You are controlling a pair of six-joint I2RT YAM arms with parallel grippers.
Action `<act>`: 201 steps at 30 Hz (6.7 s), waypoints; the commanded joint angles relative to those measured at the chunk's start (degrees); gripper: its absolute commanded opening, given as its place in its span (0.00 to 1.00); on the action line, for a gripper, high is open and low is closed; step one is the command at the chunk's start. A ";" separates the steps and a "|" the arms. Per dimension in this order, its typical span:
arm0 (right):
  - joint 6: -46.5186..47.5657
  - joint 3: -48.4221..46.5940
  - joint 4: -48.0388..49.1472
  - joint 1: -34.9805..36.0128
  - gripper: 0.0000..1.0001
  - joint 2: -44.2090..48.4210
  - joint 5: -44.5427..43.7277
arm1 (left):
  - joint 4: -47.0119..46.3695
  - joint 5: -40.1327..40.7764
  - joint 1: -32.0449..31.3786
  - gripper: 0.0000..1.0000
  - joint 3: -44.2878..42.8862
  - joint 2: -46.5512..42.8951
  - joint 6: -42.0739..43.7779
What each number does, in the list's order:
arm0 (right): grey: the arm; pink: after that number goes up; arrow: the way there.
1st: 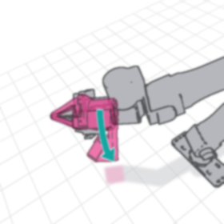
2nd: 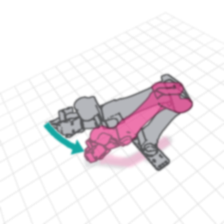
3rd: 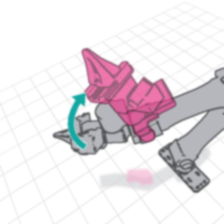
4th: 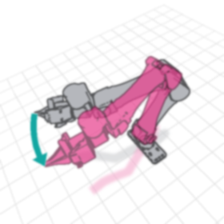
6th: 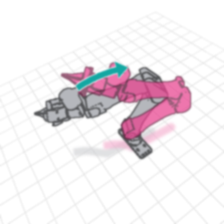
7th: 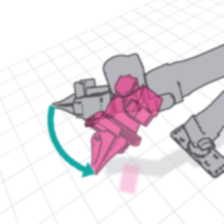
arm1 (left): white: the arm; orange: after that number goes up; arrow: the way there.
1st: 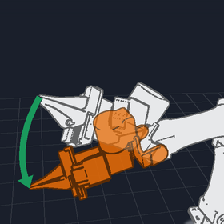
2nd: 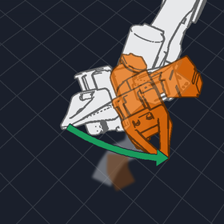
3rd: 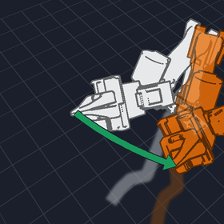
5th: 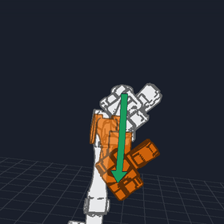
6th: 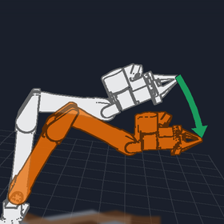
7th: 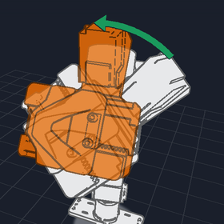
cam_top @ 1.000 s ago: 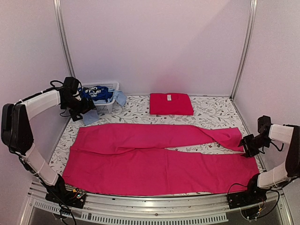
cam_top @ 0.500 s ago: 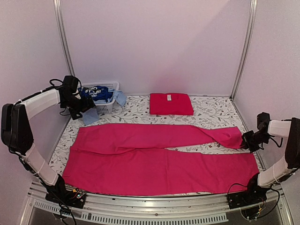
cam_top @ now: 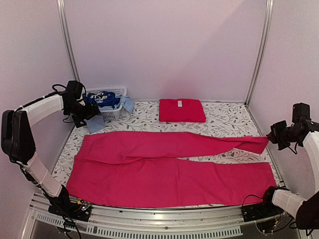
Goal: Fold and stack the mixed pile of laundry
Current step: Flatten out the crumpled trousers at the center of the board, then move the flattened trousers to the center of the board, then pick up the flattened trousers from the center of the board.
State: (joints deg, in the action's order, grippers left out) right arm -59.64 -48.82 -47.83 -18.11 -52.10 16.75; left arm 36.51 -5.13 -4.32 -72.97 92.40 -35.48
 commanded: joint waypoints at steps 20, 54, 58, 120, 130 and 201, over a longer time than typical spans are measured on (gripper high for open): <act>-2.62 -16.86 20.20 -0.26 0.15 -31.50 -13.62 | -0.67 0.86 1.33 0.98 2.80 -0.92 0.07; 20.43 1.03 22.58 8.68 0.55 -38.38 3.18 | -4.07 -3.58 -25.02 0.73 -14.72 27.92 15.53; 20.68 0.45 23.11 8.71 0.55 -44.02 4.05 | -2.30 1.09 -24.33 0.69 -14.32 29.90 14.75; 36.41 -8.21 19.97 7.27 0.38 -57.90 6.14 | -3.33 7.87 -21.53 0.86 -18.61 35.88 22.47; 38.99 -21.11 13.30 8.73 0.46 -54.02 10.45 | -2.57 7.08 -20.68 0.91 -16.32 24.04 21.81; 24.08 9.35 -7.13 -8.83 0.53 -19.91 -0.95 | 24.41 3.61 -2.77 0.79 34.52 -36.66 -41.20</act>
State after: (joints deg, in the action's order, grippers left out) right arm -33.65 -38.72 -51.35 -24.93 -73.47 20.67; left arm 52.97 -4.01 -9.17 -39.55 57.19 -69.63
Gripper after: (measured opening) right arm 0.539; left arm 0.806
